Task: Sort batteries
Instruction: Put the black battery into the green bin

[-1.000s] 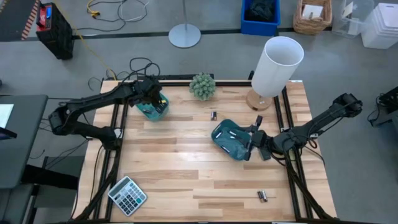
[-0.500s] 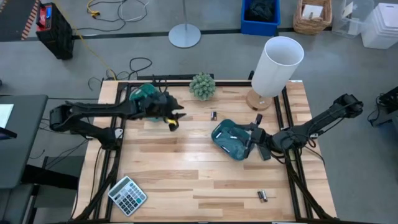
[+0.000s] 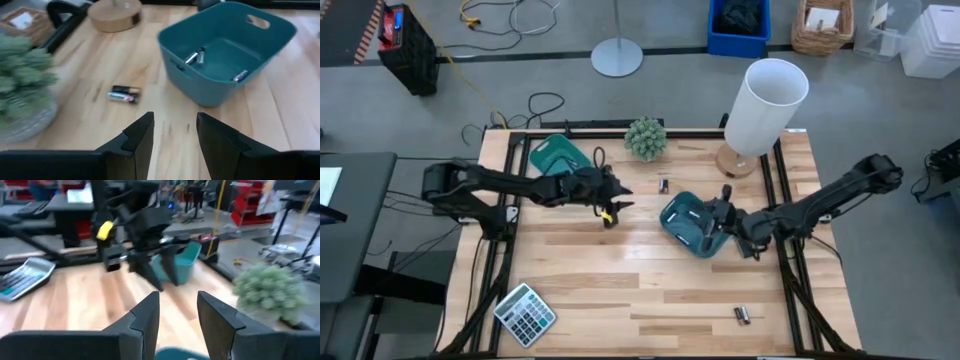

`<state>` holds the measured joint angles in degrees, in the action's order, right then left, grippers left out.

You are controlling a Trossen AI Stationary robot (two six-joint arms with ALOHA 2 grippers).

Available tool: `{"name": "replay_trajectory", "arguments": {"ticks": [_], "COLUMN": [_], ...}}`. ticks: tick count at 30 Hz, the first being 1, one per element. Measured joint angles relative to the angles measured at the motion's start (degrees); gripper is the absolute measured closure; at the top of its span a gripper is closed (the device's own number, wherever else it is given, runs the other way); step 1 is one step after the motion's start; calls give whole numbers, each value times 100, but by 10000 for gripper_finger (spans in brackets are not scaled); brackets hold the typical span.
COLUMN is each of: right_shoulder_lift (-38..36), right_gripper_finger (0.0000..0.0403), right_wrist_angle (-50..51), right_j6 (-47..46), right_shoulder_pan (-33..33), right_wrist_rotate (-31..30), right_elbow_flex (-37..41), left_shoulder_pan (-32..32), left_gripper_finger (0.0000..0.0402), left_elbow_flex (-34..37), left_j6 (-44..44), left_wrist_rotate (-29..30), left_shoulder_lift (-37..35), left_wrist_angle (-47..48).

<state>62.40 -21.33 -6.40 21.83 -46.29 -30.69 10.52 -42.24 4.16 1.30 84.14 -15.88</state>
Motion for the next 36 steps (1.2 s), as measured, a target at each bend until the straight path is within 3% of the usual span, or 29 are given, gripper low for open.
{"name": "replay_trajectory", "arguments": {"ticks": [6, 10, 17, 24, 28, 36], "right_shoulder_lift": [416, 622, 1211, 2083, 2507, 3292], "right_gripper_finger": [253, 253, 242, 216, 214, 214], "right_wrist_angle": [127, 784, 3269, 4819, 5298, 5872], "right_j6": [-133, -422, -2358, -3699, -4566, -6910], "right_shoulder_pan": [369, 617, 1107, 1373, 1699, 2705], "right_wrist_rotate": [19, 10, 156, 936, 1336, 1363], "right_elbow_flex": [-455, -884, -1848, -2879, -3162, -3183], "left_shoulder_pan": [4, 20, 22, 30, 71, 51], "left_gripper_finger": [258, 259, 259, 259, 259, 259], "left_elbow_flex": [0, 0, -1, -2, -2, -2], "left_j6": [244, 263, 336, 377, 315, 32], "left_wrist_rotate": [-239, -247, -252, -252, -254, -253], "left_shoulder_lift": [301, 312, 312, 312, 312, 312], "left_wrist_angle": [-188, -153, -26, -98, -131, -150]}}
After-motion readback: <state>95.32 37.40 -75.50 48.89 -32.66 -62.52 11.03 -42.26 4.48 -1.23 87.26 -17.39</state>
